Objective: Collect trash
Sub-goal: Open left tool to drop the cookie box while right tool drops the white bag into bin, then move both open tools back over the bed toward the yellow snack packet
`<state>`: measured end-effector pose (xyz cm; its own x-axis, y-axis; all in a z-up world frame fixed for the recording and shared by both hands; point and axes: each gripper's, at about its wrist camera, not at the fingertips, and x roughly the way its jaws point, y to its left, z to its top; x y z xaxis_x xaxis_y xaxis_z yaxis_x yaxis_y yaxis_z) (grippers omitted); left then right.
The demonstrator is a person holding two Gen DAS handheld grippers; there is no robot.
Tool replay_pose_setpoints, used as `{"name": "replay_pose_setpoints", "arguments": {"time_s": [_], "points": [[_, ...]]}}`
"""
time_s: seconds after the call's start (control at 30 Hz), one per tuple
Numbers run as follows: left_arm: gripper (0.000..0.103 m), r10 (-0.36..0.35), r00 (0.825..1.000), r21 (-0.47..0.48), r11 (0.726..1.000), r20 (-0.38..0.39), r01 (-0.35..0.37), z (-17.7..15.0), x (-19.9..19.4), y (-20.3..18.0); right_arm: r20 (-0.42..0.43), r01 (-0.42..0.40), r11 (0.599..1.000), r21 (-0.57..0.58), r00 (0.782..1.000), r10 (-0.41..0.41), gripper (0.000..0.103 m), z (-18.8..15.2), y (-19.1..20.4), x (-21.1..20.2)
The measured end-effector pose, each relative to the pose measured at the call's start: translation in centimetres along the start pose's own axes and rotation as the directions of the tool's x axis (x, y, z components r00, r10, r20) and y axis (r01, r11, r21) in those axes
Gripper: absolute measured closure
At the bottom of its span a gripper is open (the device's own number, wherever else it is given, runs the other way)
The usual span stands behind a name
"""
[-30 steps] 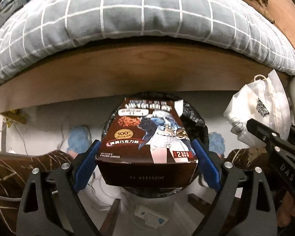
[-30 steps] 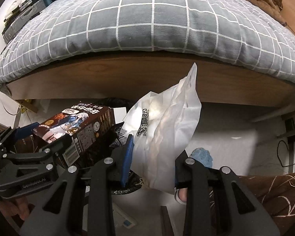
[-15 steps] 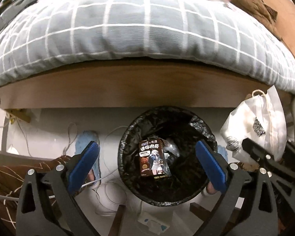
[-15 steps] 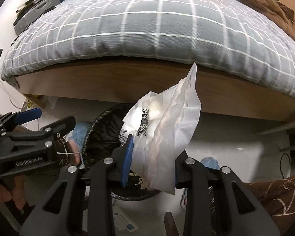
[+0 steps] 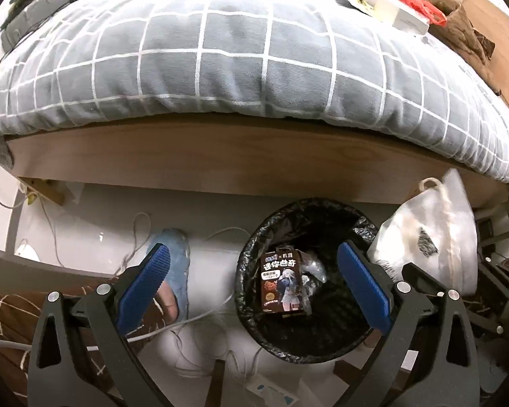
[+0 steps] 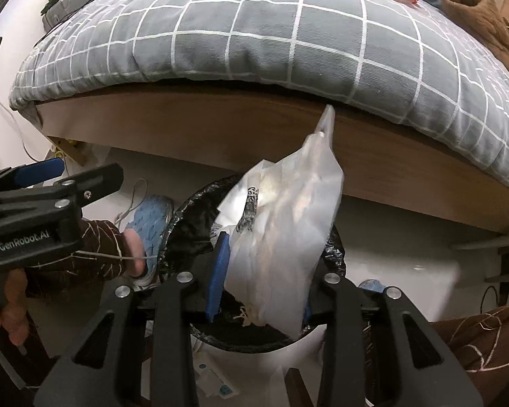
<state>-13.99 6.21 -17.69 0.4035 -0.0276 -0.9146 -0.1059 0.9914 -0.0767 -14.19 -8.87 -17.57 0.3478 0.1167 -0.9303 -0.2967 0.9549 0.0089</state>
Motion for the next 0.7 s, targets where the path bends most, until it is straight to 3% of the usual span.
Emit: {"name": "replay_pose_setpoints", "arguments": {"time_s": [0.13,0.5,0.7], "points": [[0.006,0.006,1.0,0.016,1.0,0.006,-0.006,0.0,-0.1,-0.3,0.012,0.018,1.0,0.004,1.0,-0.018,0.058,-0.1,0.0,-0.1],[0.006,0.004,0.999,0.027,1.0,0.037,-0.005,0.2,-1.1,-1.0,0.122,0.086,0.994,0.07,0.988,-0.094,0.017,1.1,-3.3,-3.8],[0.006,0.002,0.997,0.039,0.999,0.077,-0.005,0.8,-2.5,-1.8,0.204,0.128,0.984,0.124,0.967,-0.152,0.009,2.1,-5.4,-6.7]]}}
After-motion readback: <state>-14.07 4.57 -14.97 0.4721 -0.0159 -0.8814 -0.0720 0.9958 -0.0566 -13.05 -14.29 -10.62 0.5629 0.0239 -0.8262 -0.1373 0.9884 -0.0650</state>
